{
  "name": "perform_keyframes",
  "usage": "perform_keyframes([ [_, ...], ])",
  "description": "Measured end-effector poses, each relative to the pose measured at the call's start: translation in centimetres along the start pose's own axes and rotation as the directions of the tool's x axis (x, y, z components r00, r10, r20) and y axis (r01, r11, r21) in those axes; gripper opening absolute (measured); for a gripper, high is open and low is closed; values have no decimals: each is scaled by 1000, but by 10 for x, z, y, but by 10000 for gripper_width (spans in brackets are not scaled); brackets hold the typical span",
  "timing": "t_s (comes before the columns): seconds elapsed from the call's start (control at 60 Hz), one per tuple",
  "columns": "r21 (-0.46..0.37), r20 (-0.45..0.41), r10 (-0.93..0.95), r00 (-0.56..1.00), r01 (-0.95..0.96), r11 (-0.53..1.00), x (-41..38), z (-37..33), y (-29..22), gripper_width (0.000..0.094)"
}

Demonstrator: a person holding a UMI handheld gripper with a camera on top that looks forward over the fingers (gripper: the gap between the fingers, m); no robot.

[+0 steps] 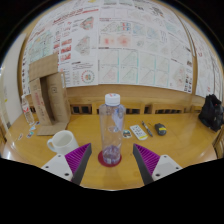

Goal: Pour water

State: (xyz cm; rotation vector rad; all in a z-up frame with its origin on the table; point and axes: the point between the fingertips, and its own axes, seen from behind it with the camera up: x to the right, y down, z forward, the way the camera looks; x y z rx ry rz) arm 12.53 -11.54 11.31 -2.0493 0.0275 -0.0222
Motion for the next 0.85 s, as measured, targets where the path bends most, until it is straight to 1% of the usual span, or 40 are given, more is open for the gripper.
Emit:
perform_keyframes([
  [0.183,-18,-35,-23,999,23,1000,-15,-102,15,852],
  [0.25,-13,-57,-40,998,39,999,-22,-144,23,852],
  [0.367,-9,-70,-50,996,50,999,-38,-213,36,851],
  [0.5,3,-98,-53,994,53,999,-53,-278,49,853],
  [0.7,17,-120,-48,992,50,999,-73,-341,65,852],
  [0.85,29,-121,-35,992,39,999,-81,-366,65,850],
])
